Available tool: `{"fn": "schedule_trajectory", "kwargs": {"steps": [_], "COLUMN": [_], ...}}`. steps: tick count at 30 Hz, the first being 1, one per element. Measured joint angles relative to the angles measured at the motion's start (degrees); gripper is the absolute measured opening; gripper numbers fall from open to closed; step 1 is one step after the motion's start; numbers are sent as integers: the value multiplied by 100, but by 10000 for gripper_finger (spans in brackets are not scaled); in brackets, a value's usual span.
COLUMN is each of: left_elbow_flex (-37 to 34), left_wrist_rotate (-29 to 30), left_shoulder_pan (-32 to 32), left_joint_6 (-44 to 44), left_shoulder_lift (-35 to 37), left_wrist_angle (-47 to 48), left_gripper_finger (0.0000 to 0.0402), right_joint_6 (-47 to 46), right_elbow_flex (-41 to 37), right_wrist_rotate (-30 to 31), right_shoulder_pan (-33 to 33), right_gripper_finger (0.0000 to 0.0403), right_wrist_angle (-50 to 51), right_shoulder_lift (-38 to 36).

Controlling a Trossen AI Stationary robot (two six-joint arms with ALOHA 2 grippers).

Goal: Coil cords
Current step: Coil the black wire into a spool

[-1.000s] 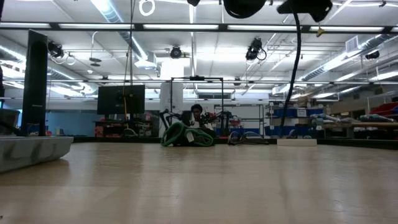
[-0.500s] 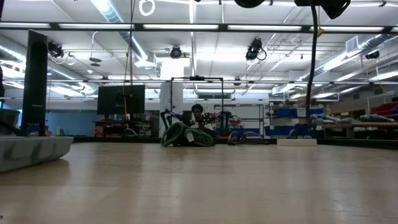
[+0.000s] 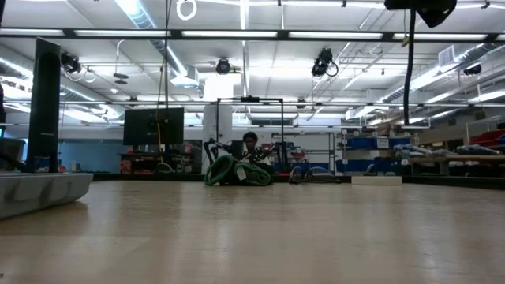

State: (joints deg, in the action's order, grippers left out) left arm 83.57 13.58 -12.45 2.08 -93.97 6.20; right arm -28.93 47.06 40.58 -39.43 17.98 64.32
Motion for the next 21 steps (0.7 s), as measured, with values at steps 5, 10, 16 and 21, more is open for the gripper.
{"fn": "schedule_trajectory", "kwargs": {"steps": [5,10,16,21], "left_elbow_flex": [0,0,0,0], "left_wrist_rotate": [-5,-17,-17,-17], "left_shoulder_pan": [0,0,0,0], "left_joint_6": [0,3,3,5], "left_shoulder_lift": [2,2,2,2], "left_wrist_angle": [-71,-66,-175,-345], "left_gripper_finger": [0,0,0,0], "right_joint_6": [-53,-130,-106,55], "right_elbow_flex": [-25,-24,-25,-23], "right_wrist_rotate": [11,32,59,334], "right_shoulder_pan": [-86,-192,-187,-175], "right_gripper_finger": [88,76,38,11], "right_wrist_angle": [16,84,151,83], "right_shoulder_lift": [23,26,26,26]}}
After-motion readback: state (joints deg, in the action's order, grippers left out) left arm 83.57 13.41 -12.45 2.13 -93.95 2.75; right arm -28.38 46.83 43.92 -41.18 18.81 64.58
